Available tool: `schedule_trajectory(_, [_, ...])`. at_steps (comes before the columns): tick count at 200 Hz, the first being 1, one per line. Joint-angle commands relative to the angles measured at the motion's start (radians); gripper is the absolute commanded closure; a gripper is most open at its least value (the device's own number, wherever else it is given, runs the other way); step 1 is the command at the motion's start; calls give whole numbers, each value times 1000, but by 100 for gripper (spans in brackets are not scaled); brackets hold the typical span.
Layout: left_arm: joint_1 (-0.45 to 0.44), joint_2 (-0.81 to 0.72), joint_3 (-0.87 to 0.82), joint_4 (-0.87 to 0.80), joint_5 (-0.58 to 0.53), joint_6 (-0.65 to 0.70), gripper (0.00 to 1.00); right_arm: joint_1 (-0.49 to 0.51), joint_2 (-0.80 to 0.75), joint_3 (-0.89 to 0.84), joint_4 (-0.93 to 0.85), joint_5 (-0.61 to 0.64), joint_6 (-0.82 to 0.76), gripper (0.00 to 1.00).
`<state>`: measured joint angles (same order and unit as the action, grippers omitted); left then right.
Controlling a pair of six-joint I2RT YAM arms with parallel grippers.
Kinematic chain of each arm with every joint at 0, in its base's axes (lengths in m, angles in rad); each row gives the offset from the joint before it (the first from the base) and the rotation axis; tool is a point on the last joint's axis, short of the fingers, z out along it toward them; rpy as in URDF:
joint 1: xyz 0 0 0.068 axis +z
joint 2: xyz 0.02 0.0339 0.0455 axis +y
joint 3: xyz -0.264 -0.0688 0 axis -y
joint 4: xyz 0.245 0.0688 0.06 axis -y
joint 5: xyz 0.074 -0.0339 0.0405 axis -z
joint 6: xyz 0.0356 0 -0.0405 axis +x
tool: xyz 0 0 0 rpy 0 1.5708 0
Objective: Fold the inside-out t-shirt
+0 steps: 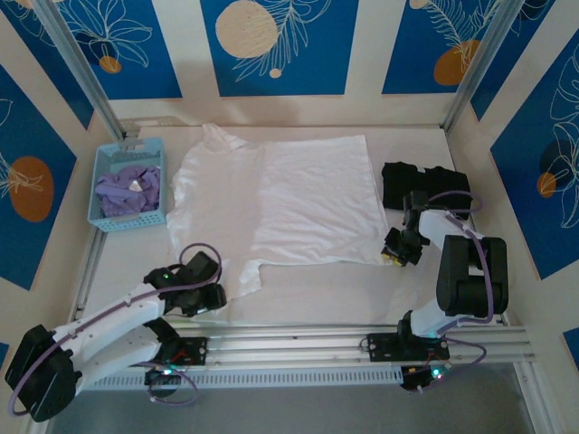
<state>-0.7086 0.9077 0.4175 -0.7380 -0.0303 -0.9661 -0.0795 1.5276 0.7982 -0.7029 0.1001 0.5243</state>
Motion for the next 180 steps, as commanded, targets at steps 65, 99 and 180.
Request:
schedule_trajectory(65, [-15,-49,4,-62,-75,6,100,-25,-120,-26,13,-49,2,92])
schedule_trajectory(99, [74,-193,79,-167,-120,34,100,-36,-156,-22,26,-74,-4,98])
schedule_trajectory(180, [517,-40,317,8,106,362,100,-47,-47,186,75,-132,-11,98])
